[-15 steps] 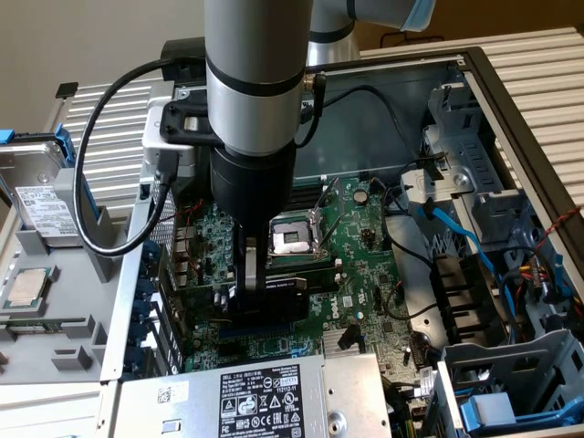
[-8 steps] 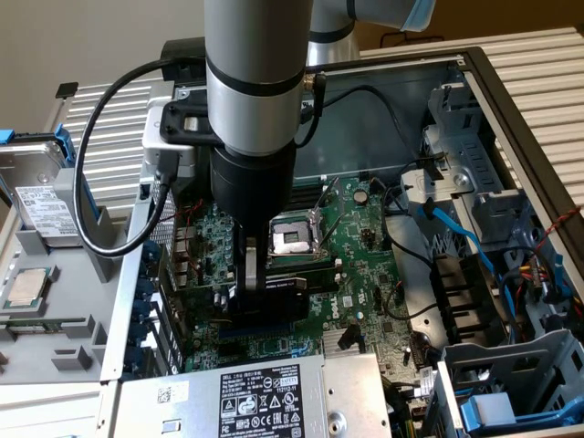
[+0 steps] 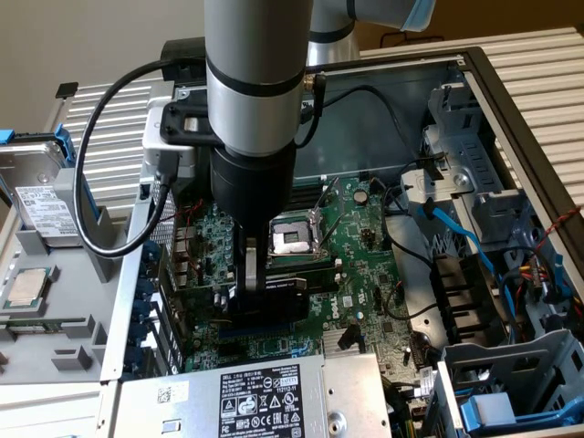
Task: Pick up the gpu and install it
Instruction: 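Insert the gpu into the slot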
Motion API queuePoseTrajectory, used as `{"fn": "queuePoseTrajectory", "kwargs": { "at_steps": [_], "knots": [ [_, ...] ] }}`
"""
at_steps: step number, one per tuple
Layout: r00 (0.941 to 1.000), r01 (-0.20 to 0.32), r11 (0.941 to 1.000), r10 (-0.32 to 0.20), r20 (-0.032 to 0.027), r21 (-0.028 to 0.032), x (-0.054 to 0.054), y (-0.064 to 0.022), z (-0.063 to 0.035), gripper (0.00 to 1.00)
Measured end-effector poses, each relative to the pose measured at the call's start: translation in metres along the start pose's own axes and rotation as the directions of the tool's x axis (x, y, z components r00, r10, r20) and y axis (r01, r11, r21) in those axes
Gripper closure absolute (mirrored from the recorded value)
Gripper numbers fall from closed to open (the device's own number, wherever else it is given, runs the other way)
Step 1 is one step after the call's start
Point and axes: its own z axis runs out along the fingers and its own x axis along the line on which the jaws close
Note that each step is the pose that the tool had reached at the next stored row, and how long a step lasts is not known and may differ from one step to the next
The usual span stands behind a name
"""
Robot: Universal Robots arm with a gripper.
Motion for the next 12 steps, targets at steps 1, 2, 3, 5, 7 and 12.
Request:
{"fn": "queuePoseTrajectory", "kwargs": {
  "at_steps": [1,2,3,5,7,12],
  "knots": [
    [1.0,0.0,1.0,0.0,0.0,0.0,0.0,-0.0001,0.0001,0.74],
    [1.0,0.0,1.0,0.0,0.0,0.0,0.0,-0.0002,0.0001,0.74],
    [1.0,0.0,1.0,0.0,0.0001,0.0,0.0,-0.0002,0.0001,0.74],
    [1.0,0.0,1.0,0.0,0.0001,0.0,0.0,-0.0004,0.0001,0.74],
    [1.0,0.0,1.0,0.0,0.0001,0.0,0.0,-0.0006,0.0001,0.74],
    [1.0,0.0,1.0,0.0,-0.0001,-0.0001,0.0,-0.0008,0.0002,0.74]
  ]
}}
